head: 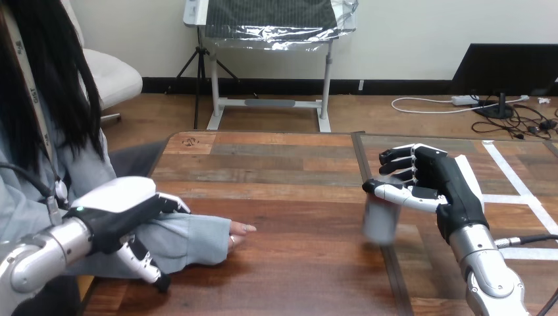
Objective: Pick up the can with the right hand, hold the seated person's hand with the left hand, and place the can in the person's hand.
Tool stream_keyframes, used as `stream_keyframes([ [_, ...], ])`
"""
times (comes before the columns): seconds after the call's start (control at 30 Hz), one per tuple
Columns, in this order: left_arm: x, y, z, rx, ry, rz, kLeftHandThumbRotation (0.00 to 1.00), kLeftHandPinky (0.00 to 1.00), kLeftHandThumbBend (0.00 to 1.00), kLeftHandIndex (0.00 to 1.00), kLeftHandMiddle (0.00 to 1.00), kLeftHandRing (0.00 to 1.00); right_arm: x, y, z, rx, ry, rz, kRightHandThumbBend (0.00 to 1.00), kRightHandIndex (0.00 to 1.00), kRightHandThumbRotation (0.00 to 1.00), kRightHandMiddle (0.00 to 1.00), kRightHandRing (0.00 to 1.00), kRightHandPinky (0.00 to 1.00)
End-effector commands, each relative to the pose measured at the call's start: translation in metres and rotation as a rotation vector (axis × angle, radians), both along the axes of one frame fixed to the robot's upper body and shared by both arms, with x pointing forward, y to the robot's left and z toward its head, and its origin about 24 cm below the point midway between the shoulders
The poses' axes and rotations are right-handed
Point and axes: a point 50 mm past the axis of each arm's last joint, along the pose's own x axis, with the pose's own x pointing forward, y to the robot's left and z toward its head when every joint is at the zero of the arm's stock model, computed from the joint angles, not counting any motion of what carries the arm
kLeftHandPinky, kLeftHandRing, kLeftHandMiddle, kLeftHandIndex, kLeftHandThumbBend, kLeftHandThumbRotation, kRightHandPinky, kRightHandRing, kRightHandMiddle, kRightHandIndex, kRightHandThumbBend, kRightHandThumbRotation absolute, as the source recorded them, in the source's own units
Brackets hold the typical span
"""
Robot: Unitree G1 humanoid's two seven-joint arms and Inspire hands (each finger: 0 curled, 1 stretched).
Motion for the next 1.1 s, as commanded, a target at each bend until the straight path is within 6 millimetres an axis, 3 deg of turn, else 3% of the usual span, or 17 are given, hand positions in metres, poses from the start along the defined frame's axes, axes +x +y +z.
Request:
stream_keyframes([
  [0.0, 0.0158, -0.0049, 0.016, -0.012, -0.08, -0.01, 0.16, 0.55, 1.0, 0.72, 0.69, 0.62, 0.0129, -0.0026, 0.0283, 0.004, -0.135, 0.01, 0.77, 0.55, 0.0, 0.54, 0.48, 0.41],
  [0.4, 0.0149, -0.005, 0.0072, -0.012, -0.065, -0.002, 0.16, 0.53, 1.0, 0.71, 0.68, 0.61, 0.0126, -0.0034, 0.0292, -0.012, -0.139, 0.023, 0.76, 0.55, 0.0, 0.54, 0.48, 0.41],
  [1.07, 0.0119, -0.0072, 0.0076, -0.075, -0.102, -0.028, 0.02, 0.5, 1.0, 0.59, 0.58, 0.54, 0.0122, -0.003, 0.025, -0.015, -0.108, 0.027, 0.78, 0.55, 0.0, 0.54, 0.47, 0.41],
])
